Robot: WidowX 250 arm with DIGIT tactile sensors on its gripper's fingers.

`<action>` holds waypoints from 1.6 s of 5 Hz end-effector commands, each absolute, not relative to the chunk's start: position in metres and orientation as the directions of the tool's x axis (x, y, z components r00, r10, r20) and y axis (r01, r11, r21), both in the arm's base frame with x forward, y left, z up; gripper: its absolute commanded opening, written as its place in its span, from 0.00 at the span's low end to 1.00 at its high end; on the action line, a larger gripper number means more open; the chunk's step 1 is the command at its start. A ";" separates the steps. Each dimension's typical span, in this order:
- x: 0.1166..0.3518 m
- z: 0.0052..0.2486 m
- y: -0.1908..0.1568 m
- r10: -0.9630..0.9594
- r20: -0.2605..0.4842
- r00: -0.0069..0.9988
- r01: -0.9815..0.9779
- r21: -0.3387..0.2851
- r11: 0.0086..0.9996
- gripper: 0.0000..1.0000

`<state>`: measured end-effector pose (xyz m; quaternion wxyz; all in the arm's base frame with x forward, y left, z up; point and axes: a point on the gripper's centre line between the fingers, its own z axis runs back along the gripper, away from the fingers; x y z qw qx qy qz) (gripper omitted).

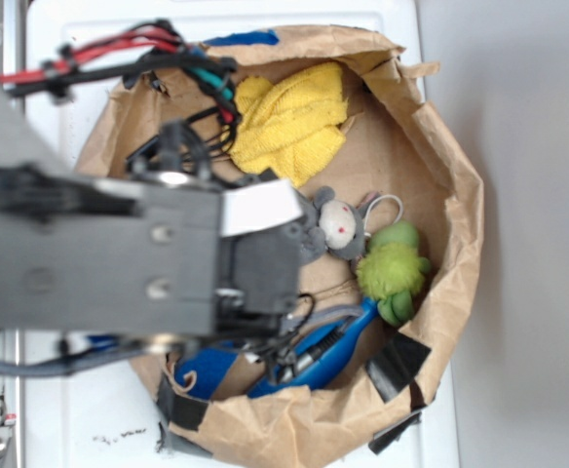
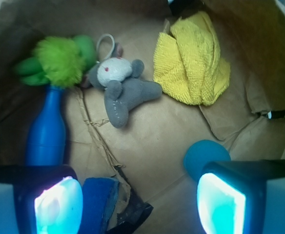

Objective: Grab the blue sponge.

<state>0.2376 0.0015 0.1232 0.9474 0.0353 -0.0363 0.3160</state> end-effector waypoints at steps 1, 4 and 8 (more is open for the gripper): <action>0.267 0.116 0.006 0.617 -0.017 0.787 -0.614 0.076 0.785 1.00; 0.238 0.105 0.002 0.629 -0.010 0.777 -0.627 -0.084 0.774 1.00; 0.228 0.107 0.006 0.585 -0.039 0.810 -0.586 -0.063 0.808 1.00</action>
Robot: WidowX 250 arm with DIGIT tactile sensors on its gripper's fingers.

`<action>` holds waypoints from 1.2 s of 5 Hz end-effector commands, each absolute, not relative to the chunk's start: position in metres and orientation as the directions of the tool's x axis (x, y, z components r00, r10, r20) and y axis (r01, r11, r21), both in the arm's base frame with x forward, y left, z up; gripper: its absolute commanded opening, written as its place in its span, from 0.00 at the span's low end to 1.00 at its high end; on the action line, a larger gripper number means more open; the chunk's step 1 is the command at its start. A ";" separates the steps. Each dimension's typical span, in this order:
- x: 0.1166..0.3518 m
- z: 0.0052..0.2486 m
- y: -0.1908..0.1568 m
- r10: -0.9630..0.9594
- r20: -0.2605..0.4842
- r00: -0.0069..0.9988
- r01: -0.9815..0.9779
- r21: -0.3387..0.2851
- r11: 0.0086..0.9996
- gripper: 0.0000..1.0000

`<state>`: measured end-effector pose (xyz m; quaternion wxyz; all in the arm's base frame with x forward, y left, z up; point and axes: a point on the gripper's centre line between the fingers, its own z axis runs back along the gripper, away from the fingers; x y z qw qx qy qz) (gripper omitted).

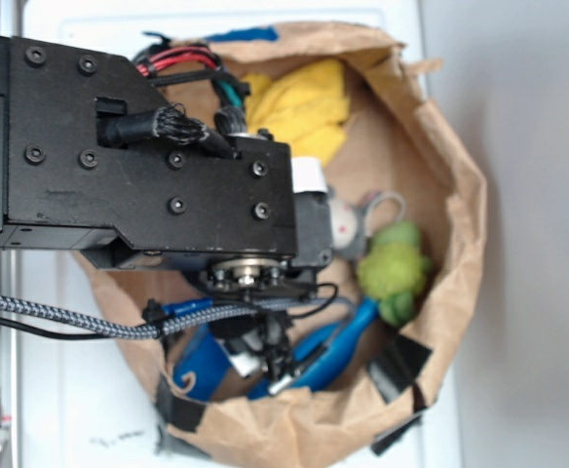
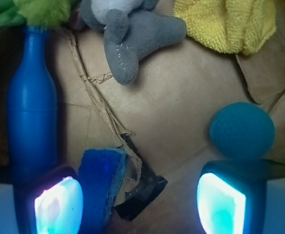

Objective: Grab the blue sponge.

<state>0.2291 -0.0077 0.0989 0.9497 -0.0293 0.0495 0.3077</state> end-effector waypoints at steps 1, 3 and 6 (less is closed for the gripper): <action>0.228 0.107 0.006 0.585 -0.039 0.810 -0.586 -0.063 0.808 1.00; 0.228 0.107 0.006 0.585 -0.039 0.810 -0.586 -0.063 0.808 1.00; 0.207 0.101 -0.017 0.590 -0.034 0.807 -0.591 -0.052 0.805 1.00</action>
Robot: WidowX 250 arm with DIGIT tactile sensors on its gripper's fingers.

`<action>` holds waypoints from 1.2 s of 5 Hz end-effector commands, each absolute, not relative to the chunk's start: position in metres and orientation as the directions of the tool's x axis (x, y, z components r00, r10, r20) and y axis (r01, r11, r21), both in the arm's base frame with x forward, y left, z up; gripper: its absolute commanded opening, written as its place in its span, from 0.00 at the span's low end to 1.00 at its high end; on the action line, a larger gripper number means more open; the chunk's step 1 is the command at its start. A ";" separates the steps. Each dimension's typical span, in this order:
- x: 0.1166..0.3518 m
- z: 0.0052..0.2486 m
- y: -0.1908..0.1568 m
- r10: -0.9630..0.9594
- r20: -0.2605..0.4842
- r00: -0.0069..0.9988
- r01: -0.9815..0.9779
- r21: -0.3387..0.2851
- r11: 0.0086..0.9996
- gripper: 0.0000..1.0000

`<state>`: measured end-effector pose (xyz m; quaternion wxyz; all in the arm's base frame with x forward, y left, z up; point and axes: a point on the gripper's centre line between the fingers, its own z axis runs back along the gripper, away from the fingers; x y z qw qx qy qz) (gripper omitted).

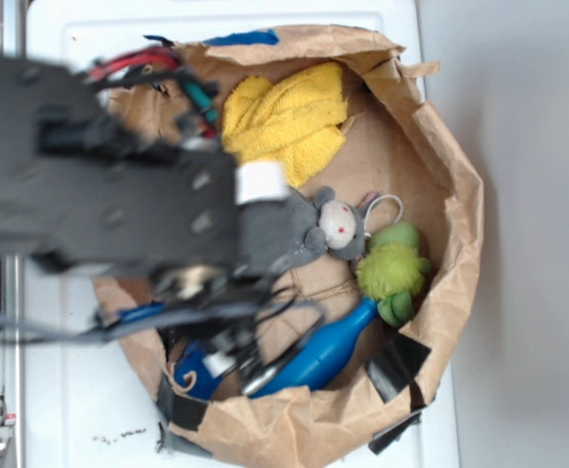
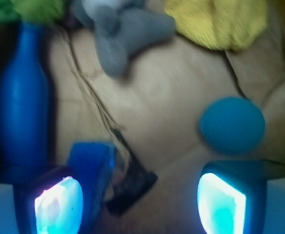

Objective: Grab the blue sponge.

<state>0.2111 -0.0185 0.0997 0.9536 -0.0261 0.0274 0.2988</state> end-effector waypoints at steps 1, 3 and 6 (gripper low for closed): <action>0.206 0.096 -0.018 0.608 -0.031 0.793 -0.609 -0.055 0.791 1.00; 0.228 0.081 -0.018 0.646 -0.057 0.762 -0.648 -0.049 0.760 1.00; 0.214 0.052 -0.030 0.556 -0.021 0.831 -0.556 -0.010 0.831 1.00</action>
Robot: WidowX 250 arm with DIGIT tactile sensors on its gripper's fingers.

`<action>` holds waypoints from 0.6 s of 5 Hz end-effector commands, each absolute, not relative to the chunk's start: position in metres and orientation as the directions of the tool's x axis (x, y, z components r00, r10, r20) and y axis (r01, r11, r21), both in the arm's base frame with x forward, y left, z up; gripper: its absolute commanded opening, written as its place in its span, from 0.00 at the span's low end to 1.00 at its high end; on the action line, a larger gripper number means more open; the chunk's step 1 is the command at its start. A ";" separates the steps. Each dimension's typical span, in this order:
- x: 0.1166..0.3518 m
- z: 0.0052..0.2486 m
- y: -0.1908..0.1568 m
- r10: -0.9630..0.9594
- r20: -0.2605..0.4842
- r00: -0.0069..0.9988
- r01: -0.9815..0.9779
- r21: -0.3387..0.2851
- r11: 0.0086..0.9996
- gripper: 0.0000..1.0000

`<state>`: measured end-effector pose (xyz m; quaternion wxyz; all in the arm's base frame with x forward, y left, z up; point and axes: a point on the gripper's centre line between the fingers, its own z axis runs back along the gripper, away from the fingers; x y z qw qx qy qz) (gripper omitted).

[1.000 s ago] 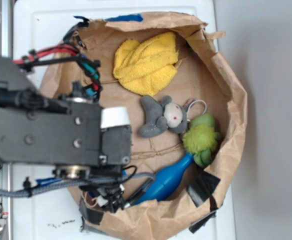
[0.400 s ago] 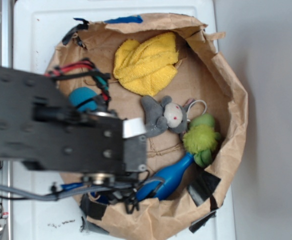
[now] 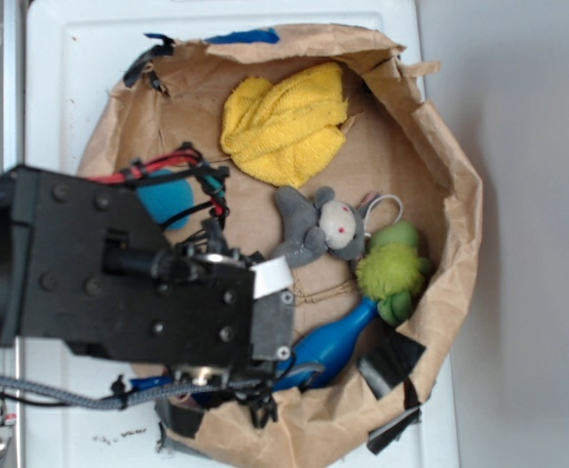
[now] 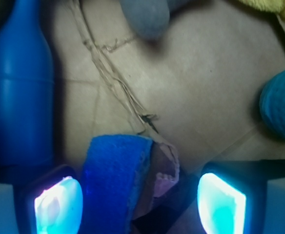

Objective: Grab the blue sponge.

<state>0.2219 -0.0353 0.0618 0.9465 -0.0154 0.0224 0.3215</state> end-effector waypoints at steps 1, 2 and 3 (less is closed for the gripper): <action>0.206 0.045 -0.030 0.534 -0.015 0.846 -0.533 0.015 0.846 1.00; 0.207 0.030 -0.036 0.541 0.009 0.841 -0.541 0.045 0.840 1.00; 0.209 0.024 -0.037 0.551 0.016 0.834 -0.551 0.062 0.832 0.71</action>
